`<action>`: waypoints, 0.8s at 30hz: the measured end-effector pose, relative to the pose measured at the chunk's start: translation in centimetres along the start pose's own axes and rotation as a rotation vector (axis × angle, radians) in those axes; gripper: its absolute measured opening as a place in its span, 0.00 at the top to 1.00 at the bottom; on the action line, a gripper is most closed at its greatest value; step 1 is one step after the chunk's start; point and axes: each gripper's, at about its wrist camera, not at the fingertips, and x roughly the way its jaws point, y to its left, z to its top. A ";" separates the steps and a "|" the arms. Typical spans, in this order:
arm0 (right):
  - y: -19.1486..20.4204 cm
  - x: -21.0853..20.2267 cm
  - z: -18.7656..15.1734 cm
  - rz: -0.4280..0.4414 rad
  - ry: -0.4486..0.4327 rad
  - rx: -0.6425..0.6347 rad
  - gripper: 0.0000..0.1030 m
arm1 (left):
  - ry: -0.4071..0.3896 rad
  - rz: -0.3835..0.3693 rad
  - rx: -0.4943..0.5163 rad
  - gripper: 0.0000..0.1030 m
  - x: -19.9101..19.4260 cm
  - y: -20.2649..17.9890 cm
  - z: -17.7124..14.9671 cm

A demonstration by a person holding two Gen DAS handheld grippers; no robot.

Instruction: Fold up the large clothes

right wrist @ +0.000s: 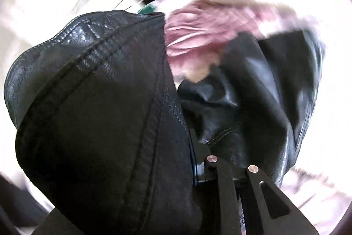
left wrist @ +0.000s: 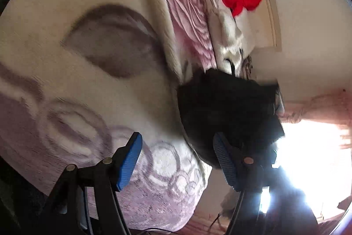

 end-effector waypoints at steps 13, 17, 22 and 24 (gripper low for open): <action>-10.3 0.8 11.5 0.185 -0.008 0.447 0.80 | 0.099 0.001 0.023 0.37 4.6 -0.8 -1.6; -7.4 0.8 15.7 0.107 0.034 0.295 0.80 | 0.115 -0.015 0.028 0.37 6.8 -2.3 -1.0; -9.6 1.5 20.5 0.062 0.037 0.322 0.80 | 0.111 -0.027 0.093 0.37 10.8 -6.5 0.8; -10.5 1.8 22.6 0.053 0.037 0.323 0.81 | 0.110 -0.045 0.121 0.37 12.7 -8.6 2.0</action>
